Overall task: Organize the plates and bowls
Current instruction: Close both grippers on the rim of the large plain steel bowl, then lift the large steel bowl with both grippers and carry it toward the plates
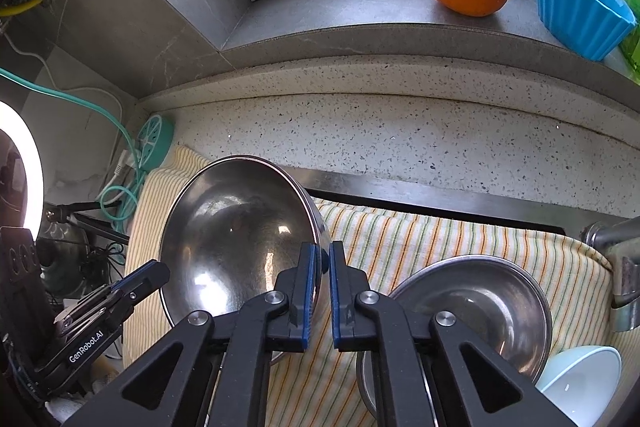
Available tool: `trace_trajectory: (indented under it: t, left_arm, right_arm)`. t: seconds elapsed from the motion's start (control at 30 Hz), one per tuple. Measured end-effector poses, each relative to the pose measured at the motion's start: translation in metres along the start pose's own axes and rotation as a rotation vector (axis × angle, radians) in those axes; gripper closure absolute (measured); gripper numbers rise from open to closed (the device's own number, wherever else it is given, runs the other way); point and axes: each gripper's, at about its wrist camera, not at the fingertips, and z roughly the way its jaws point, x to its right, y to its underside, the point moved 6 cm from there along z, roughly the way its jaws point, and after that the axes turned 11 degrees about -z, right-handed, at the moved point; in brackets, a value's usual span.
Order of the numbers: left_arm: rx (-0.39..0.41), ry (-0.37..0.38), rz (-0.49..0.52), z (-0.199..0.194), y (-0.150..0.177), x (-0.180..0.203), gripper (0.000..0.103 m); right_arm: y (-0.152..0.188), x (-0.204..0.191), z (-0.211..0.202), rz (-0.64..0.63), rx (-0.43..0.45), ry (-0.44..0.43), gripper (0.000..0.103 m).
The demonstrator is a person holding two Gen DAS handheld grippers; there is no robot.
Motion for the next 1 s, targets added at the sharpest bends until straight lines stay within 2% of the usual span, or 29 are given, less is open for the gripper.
trace_trajectory:
  t: [0.5,1.0]
  left_arm:
    - [0.002,0.005,0.004,-0.010,0.002,-0.005,0.097]
    - [0.020,0.039,0.036,-0.041,0.019,-0.003,0.097]
  right_arm:
    - [0.005,-0.008,-0.006,-0.005,0.006,0.014,0.097]
    - [0.024,-0.022,-0.035,0.002,0.033,0.012,0.097]
